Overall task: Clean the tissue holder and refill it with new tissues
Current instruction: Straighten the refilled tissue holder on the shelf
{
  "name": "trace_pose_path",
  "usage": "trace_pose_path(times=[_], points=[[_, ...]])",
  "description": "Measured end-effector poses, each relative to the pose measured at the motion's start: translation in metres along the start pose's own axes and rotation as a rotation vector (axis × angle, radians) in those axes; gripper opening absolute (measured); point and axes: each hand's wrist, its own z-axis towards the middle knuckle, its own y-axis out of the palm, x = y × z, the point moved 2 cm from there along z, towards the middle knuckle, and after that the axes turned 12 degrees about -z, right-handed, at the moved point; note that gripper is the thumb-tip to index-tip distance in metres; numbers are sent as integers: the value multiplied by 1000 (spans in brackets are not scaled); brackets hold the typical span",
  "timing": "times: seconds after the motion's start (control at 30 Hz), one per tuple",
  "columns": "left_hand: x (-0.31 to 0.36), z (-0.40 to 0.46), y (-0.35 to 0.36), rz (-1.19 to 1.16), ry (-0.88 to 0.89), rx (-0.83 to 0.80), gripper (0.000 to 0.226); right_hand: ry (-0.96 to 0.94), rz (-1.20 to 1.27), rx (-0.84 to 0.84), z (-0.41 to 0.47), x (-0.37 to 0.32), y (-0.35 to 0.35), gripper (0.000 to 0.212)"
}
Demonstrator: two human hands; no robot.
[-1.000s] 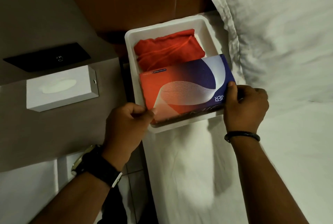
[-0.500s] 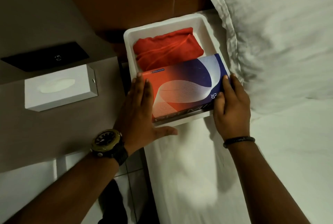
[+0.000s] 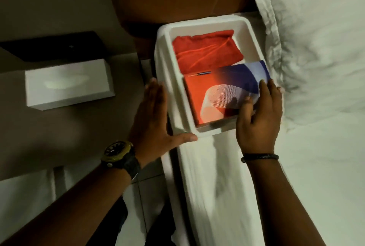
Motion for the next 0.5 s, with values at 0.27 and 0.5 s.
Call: trace_pose_path(times=[0.27,0.5], points=[[-115,-21,-152,152,-199,33,121,-192,-31,-163,-29,-165,57,54],[-241,-21,-267,275,-337,71,122,-415,-36,-433,-61,-292,158,53]])
